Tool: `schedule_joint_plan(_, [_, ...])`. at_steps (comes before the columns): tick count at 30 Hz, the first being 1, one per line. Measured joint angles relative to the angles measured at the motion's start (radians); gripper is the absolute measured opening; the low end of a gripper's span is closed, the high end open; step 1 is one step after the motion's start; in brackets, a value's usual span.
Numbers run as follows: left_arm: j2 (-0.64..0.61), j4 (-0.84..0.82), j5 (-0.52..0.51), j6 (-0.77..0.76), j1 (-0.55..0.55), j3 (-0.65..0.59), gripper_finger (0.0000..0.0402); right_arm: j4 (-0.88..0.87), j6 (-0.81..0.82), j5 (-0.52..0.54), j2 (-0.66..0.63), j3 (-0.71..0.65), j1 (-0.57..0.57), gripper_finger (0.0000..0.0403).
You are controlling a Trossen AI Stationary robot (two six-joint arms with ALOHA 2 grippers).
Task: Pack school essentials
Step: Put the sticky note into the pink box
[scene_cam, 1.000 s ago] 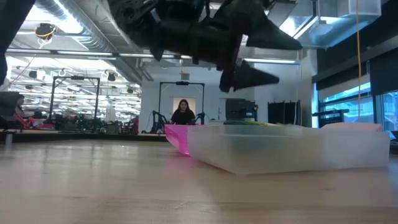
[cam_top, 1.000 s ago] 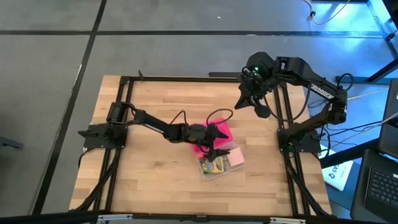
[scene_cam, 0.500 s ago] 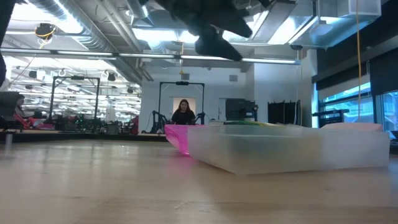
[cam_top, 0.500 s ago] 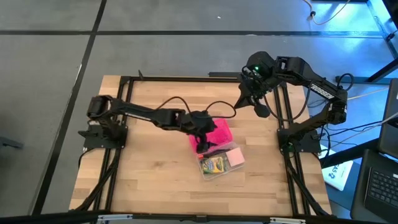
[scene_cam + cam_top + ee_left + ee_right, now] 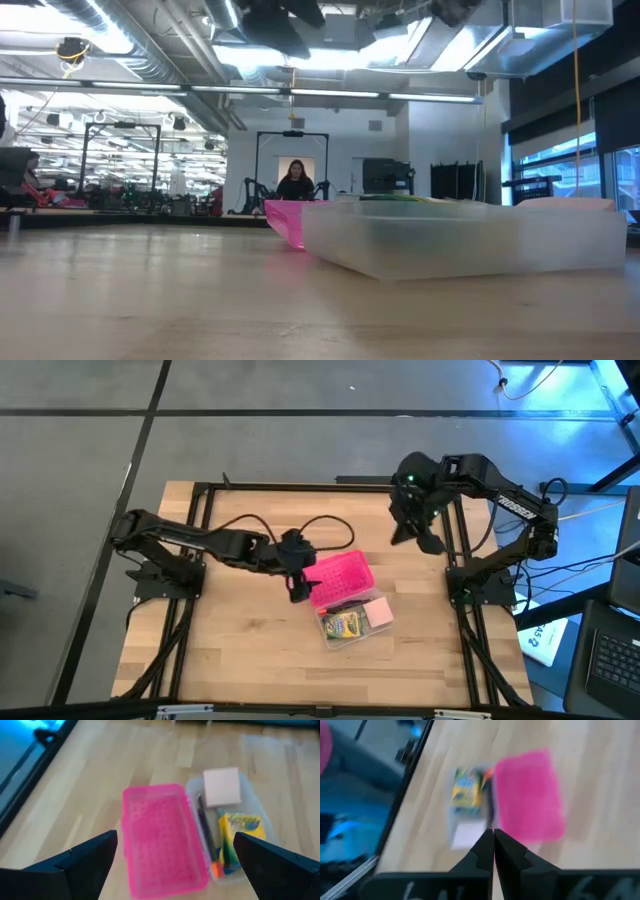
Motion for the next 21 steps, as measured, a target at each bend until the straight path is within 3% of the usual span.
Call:
schedule_joint_plan(3, [-0.018, -0.035, -0.038, -0.024, -0.020, 0.000, 0.0394, -0.059, 0.041, 0.004, 0.000, -0.070, 0.000, 0.0016])
schedule_joint_plan(11, [-0.020, -0.051, -0.046, -0.055, -0.041, -0.001, 0.0394, 0.031, 0.235, 0.034, 0.000, -0.389, 0.001, 0.0016])
schedule_joint_plan(21, [-0.020, -0.050, -0.066, -0.072, -0.040, -0.001, 0.0394, 0.324, 0.450, 0.033, 0.000, -0.776, 0.030, 0.0016])
